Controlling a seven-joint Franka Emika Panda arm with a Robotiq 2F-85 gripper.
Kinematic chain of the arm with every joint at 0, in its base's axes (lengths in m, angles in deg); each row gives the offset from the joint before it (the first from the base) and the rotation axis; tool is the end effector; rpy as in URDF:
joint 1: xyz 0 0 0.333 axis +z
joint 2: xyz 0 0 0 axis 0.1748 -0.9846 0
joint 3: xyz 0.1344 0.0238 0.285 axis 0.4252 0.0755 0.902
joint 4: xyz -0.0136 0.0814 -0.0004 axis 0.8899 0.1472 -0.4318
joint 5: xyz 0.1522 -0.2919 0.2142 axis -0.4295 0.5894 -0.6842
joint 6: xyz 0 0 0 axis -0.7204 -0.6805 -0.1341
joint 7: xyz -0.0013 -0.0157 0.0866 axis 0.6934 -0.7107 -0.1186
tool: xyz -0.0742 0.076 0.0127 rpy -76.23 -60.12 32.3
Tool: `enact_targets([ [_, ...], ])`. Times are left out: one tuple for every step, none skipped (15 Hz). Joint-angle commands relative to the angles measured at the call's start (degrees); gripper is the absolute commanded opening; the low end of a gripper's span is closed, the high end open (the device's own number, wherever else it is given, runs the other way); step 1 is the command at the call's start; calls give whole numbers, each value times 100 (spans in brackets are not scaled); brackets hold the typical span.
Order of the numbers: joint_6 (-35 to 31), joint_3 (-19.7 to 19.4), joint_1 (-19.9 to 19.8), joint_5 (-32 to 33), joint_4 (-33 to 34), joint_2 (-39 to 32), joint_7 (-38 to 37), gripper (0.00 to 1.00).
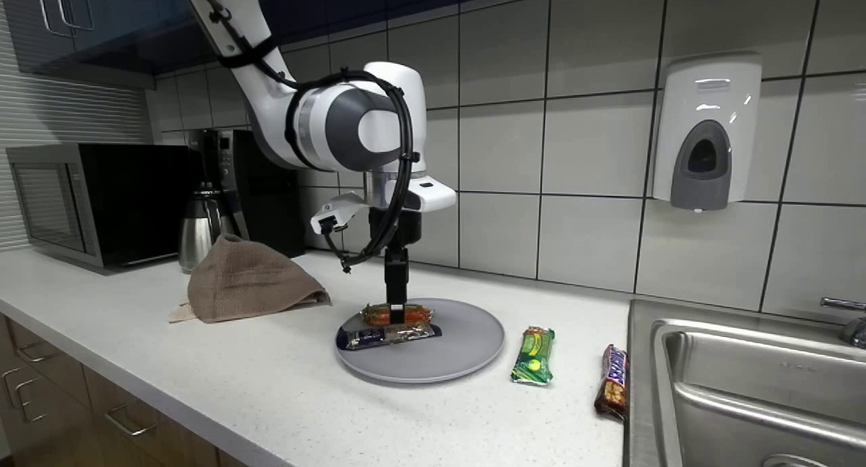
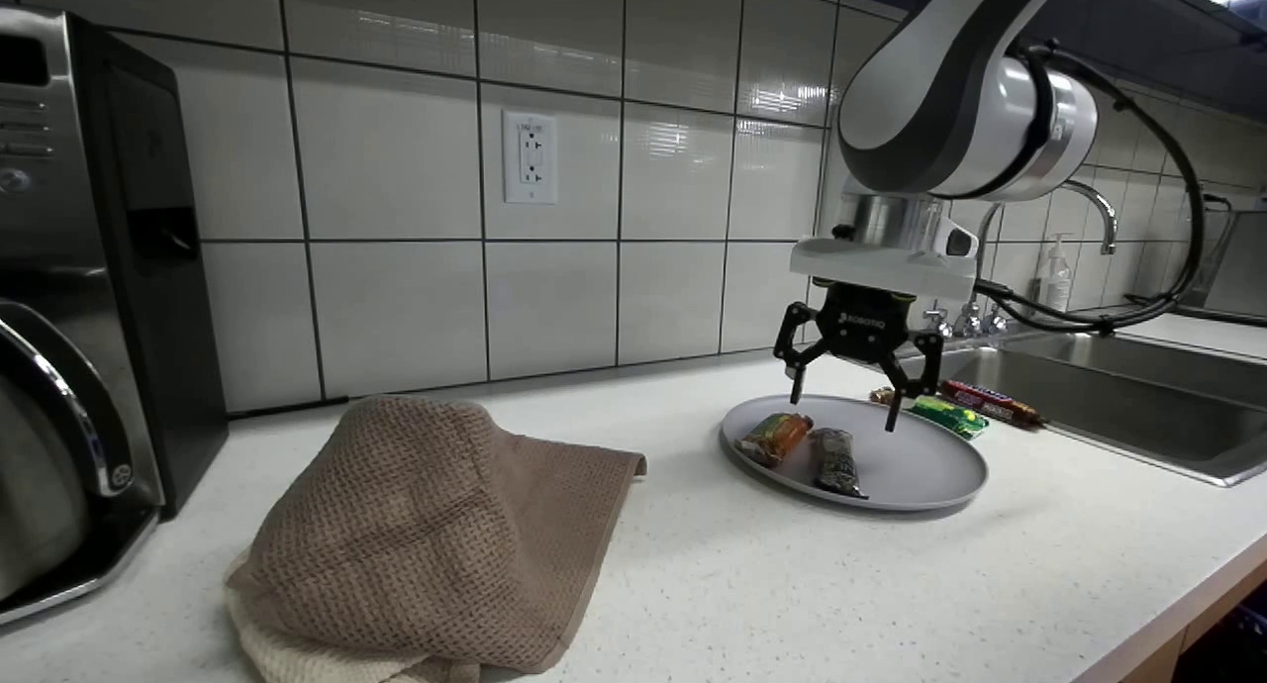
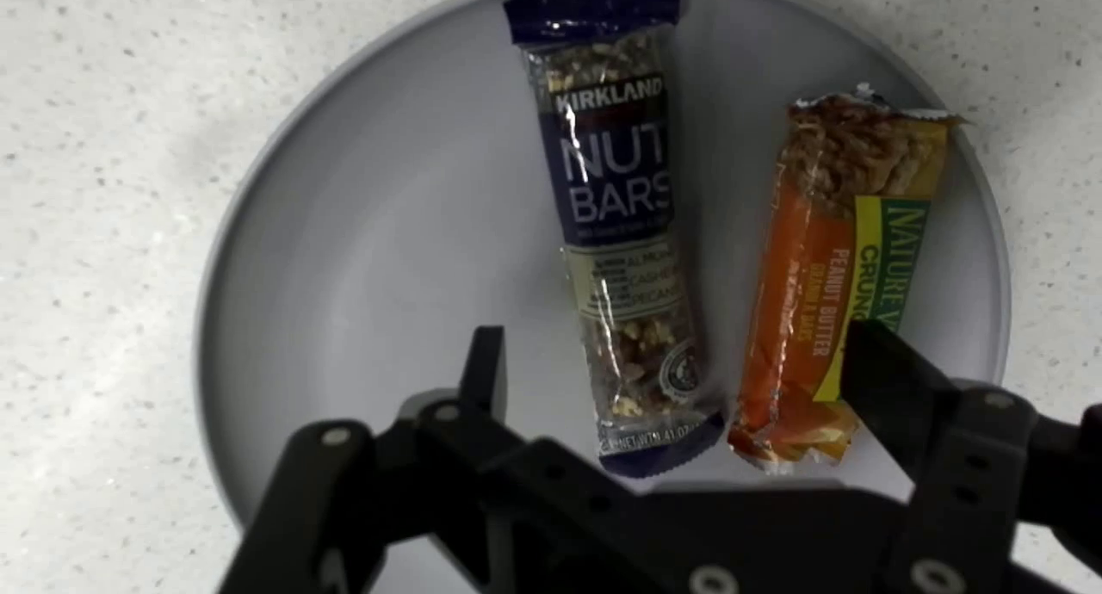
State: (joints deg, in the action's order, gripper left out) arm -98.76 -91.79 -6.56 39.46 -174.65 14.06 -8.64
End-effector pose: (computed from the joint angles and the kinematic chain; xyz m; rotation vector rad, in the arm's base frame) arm 0.5261 0.0072 0.2574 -2.7621 1.3071 -0.0631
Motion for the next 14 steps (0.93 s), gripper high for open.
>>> enact_targets([
  [429,-69,-113,22,-77,419,288,100],
  [529,-106,-136,49,-89,498,344,100],
  [609,-136,-159,81,-89,559,381,100],
  [713,-179,-192,137,-89,630,418,100],
  [816,-208,-229,174,-81,685,466,100],
  [917,-244,-279,204,-75,744,536,100],
  [1034,-276,-327,236,-60,789,621,100],
  [1132,-310,-382,267,-49,832,711,100],
  [1234,-339,-432,295,-35,869,801,100],
  [1319,-370,-489,307,-16,892,902,100],
  [1397,-399,-544,291,2,912,1003,100],
  [1462,-430,-596,333,20,923,1056,100],
  [1516,-460,-640,360,40,930,1114,100],
  [1581,-486,-682,389,70,930,1169,100],
])
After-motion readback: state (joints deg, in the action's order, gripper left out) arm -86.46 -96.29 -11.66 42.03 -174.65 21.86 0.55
